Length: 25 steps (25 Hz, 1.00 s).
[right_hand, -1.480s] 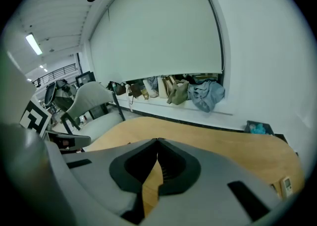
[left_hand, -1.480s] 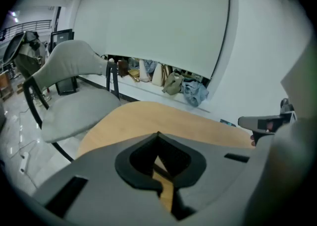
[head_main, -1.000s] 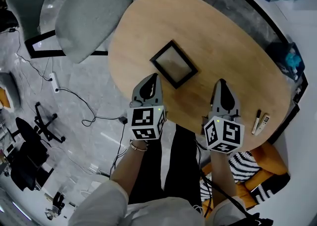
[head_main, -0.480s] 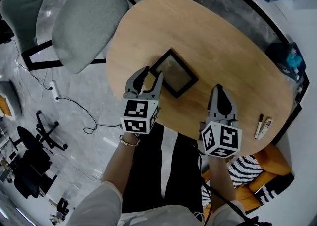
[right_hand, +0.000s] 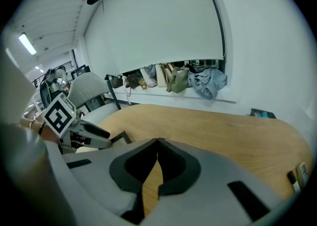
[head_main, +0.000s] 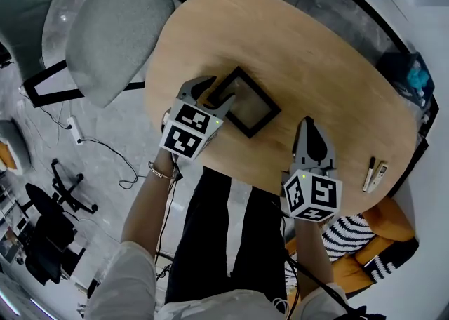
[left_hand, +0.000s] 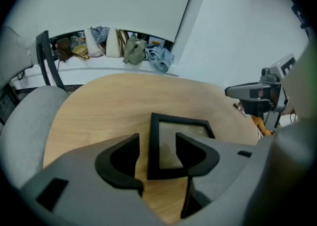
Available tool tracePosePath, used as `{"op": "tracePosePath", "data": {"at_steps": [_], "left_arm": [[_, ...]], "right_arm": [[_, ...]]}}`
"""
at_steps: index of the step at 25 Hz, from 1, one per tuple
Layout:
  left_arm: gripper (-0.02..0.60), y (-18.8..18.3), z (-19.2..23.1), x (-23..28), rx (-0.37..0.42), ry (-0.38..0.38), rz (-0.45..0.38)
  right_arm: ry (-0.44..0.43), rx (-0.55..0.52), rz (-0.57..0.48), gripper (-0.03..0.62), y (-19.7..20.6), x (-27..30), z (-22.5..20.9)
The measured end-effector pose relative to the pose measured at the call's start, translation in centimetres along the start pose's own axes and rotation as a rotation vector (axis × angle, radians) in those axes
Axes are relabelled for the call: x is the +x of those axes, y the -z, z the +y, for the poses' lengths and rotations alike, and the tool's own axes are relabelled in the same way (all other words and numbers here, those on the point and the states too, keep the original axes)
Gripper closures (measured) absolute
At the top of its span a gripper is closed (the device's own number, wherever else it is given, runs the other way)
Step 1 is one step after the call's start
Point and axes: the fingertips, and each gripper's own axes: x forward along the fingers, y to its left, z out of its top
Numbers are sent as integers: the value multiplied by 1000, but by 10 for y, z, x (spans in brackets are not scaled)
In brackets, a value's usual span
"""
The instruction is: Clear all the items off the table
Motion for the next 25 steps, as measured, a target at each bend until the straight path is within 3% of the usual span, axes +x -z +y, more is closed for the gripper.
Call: {"op": "tracePosePath", "data": {"at_steps": [3,7,25], "left_arm": [[356,4,2,5,13,16,41],[446,11,5,8,8,13,93],[488,15,7,13,30,59,196]], "right_arm": [[-2,1,8,569,3,2,2],[-2,3,15,569,4,5,4],[-22,12,40,569,12,9,12]]}}
